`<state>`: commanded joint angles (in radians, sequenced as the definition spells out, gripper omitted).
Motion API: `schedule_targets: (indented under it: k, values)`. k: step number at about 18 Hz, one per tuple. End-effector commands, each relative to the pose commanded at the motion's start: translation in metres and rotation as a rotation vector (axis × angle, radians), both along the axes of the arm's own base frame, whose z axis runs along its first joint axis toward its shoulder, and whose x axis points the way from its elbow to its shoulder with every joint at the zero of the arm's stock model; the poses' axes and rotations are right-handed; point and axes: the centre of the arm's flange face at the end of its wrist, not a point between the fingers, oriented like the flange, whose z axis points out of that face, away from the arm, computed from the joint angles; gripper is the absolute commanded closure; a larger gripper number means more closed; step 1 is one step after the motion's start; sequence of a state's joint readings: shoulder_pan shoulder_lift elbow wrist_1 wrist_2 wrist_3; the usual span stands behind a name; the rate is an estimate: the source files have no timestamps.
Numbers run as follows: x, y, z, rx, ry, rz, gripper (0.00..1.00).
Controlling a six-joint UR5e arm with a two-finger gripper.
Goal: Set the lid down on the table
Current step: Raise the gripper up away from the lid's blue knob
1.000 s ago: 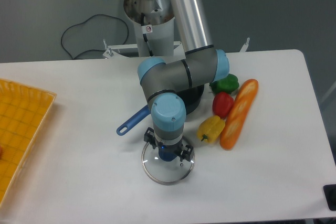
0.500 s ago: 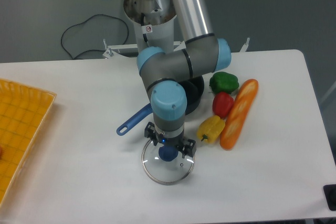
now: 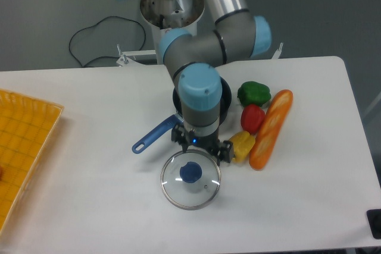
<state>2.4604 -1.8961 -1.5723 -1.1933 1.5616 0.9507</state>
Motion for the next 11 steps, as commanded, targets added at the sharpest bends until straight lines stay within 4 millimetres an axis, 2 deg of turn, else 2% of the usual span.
schedule_targets:
  k: [5, 11]
  values:
    - [-0.011, -0.027, 0.019, -0.014, -0.009, -0.09, 0.0]
    - [-0.015, -0.033, 0.022, -0.017, -0.012, -0.097, 0.0]
